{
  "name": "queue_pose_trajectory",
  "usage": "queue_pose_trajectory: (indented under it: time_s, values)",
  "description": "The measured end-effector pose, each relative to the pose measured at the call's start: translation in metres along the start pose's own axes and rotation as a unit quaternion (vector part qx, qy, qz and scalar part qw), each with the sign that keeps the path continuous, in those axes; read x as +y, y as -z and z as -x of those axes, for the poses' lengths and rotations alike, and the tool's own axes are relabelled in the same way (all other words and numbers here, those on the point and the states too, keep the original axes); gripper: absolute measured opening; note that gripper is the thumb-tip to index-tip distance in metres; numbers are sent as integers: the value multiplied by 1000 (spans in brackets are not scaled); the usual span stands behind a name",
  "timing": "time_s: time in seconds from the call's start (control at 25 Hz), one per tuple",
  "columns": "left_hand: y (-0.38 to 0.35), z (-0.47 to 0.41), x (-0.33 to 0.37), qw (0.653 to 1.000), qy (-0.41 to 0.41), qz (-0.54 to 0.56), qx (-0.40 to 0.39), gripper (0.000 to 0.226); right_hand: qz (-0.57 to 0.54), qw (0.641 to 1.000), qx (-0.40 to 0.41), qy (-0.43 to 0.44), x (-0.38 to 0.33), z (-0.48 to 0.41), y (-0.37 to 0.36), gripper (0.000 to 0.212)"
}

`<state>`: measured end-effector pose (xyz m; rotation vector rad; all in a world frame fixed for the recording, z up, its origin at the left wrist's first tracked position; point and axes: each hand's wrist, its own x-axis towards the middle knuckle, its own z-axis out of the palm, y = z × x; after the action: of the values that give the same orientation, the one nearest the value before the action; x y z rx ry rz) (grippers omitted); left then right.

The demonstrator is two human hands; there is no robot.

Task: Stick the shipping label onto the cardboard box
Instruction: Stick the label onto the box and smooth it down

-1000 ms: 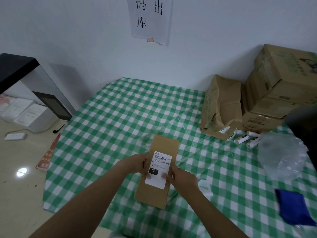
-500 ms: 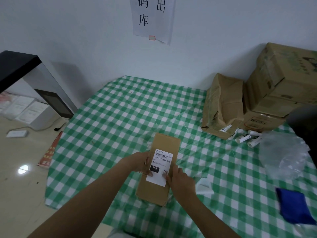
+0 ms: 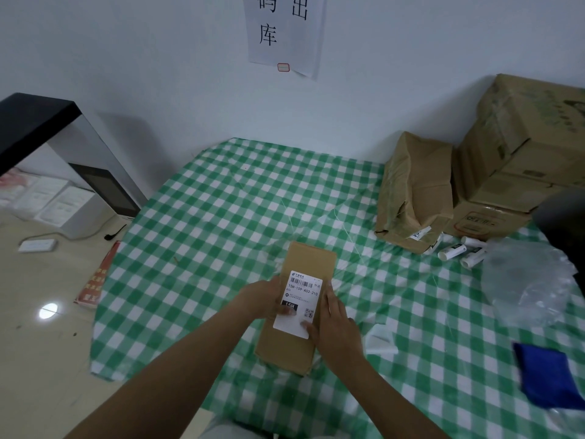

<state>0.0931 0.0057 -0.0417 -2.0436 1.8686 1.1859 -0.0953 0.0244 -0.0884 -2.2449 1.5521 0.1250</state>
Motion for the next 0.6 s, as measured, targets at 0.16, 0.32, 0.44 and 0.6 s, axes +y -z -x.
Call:
queue_pose_trajectory:
  time_s: [0.16, 0.32, 0.44, 0.6]
  values:
    - [-10, -1, -4, 1000, 11, -3, 6, 81, -28, 999, -15, -2, 1, 0, -2, 92]
    - [-13, 0, -4, 1000, 14, -21, 2, 102, -45, 999, -27, 1, -1, 3, 1, 108]
    - [-15, -2, -8, 1000, 18, -20, -6, 109, -42, 998, -36, -3, -2, 6, 4, 114]
    - [-17, 0, -9, 1000, 16, -9, -8, 110, -61, 997, -45, -6, -2, 6, 6, 121]
